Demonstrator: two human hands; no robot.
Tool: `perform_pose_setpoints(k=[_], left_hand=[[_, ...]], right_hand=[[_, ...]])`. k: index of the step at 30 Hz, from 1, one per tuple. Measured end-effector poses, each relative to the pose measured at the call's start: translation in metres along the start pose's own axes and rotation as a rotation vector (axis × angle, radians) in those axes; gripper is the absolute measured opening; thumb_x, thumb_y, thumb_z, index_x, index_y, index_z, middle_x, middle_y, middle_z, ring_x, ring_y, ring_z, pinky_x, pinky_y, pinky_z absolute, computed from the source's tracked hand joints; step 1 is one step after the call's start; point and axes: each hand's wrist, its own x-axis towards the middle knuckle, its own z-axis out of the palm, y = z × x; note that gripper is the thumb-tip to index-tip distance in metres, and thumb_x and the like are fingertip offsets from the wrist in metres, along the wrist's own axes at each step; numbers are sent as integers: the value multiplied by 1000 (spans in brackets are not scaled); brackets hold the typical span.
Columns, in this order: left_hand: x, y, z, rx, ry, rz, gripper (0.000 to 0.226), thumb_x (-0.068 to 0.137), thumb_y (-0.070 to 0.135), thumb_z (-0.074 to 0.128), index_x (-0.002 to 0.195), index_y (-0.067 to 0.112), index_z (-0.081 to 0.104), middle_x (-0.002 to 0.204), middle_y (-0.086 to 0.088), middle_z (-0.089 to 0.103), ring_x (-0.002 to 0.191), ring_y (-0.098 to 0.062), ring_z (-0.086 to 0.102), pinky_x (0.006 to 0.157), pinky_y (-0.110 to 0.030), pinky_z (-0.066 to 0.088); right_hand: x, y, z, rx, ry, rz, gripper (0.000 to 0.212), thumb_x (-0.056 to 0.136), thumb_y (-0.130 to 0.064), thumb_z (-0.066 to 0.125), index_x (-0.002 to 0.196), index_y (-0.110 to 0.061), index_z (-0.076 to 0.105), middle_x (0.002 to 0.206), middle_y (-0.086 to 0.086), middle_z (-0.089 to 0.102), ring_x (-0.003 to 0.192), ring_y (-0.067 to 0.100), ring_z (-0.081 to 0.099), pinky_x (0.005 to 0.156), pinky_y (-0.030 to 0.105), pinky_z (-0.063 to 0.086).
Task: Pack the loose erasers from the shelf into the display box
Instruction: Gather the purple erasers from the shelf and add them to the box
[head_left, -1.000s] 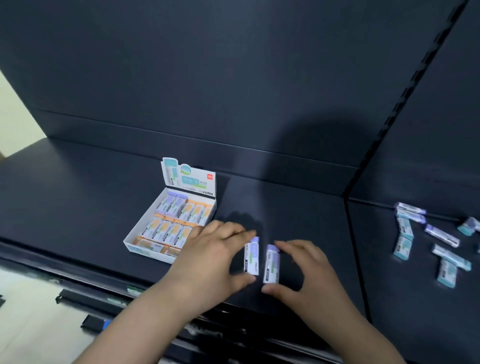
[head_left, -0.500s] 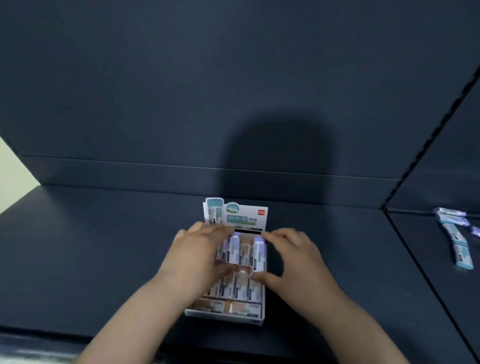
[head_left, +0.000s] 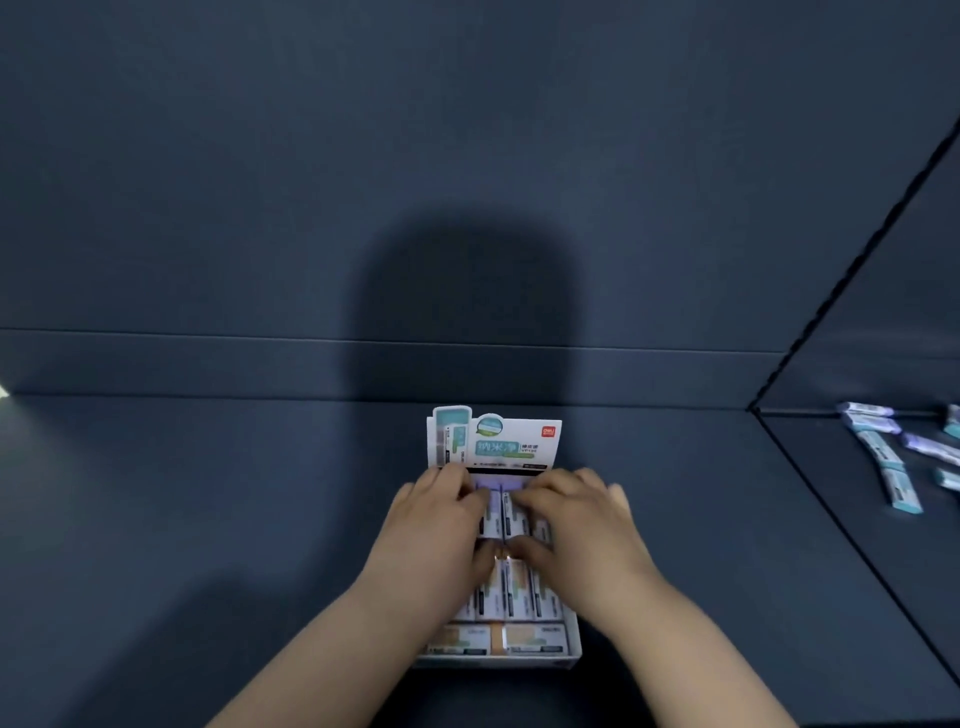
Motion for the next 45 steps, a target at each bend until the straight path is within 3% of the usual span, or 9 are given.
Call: perform_pose_setpoints(k=[8, 14, 17, 22, 25, 28, 31, 41, 45], left_hand=[[-5, 1, -1, -17, -8, -20, 46, 91, 44, 45, 134, 26, 43, 121, 7, 38, 116, -11, 35, 96, -24, 26], [-4, 24, -20, 109, 51, 24, 51, 83, 52, 55, 126, 26, 52, 122, 4, 50, 116, -18, 46, 93, -33, 34], [-1, 49, -16, 164, 108, 102, 46, 67, 44, 73, 106, 20, 67, 96, 0, 66, 92, -23, 63, 75, -36, 48], [11, 104, -2, 203, 106, 176, 52, 62, 46, 73, 106, 19, 68, 90, 2, 68, 85, -20, 65, 77, -32, 50], [17, 144, 2, 158, 78, 155, 55, 69, 47, 70, 116, 18, 63, 101, 0, 67, 97, -21, 62, 86, -35, 48], [24, 191, 11, 140, 37, 162, 61, 90, 48, 46, 143, 23, 29, 140, 1, 42, 131, -19, 35, 111, -35, 21], [32, 238, 27, 128, 66, 162, 61, 93, 49, 37, 146, 26, 15, 150, 3, 27, 138, -17, 21, 114, -33, 10], [45, 334, 64, 78, 66, 82, 58, 90, 41, 49, 142, 21, 32, 136, 1, 50, 126, -19, 45, 101, -34, 35], [57, 338, 68, 66, 70, 96, 57, 93, 40, 43, 144, 21, 28, 138, 3, 45, 128, -18, 41, 103, -33, 32]], right_hand=[[-3, 0, 5, 56, 15, 28, 55, 82, -55, 54, 133, -40, 42, 130, -19, 38, 120, 9, 29, 85, 23, 15], [-19, 12, -16, 146, 247, 81, 50, 79, -48, 62, 125, -28, 56, 121, -6, 51, 117, 17, 44, 97, 29, 31], [-34, 30, -30, 163, 189, 66, 49, 78, -44, 65, 123, -25, 58, 120, -3, 52, 116, 18, 44, 103, 34, 35], [-63, 78, -57, 157, 78, 32, 51, 82, -46, 60, 129, -27, 51, 127, -9, 46, 121, 10, 36, 108, 27, 28], [-85, 117, -75, 141, 51, 50, 54, 81, -48, 60, 131, -28, 49, 128, -12, 43, 123, 8, 33, 108, 22, 25], [-109, 163, -92, 135, 44, 85, 55, 80, -48, 62, 130, -29, 49, 129, -11, 44, 124, 8, 33, 109, 23, 25], [-137, 212, -105, 113, 27, 135, 56, 79, -48, 63, 130, -28, 50, 129, -11, 45, 125, 9, 34, 109, 26, 28], [-181, 327, -130, 149, 85, 239, 44, 86, -27, 62, 128, -19, 52, 125, -4, 47, 124, 14, 38, 103, 19, 27], [-179, 344, -136, 186, 160, 291, 40, 87, -17, 60, 126, -14, 55, 124, 0, 49, 118, 17, 46, 98, 16, 30]])
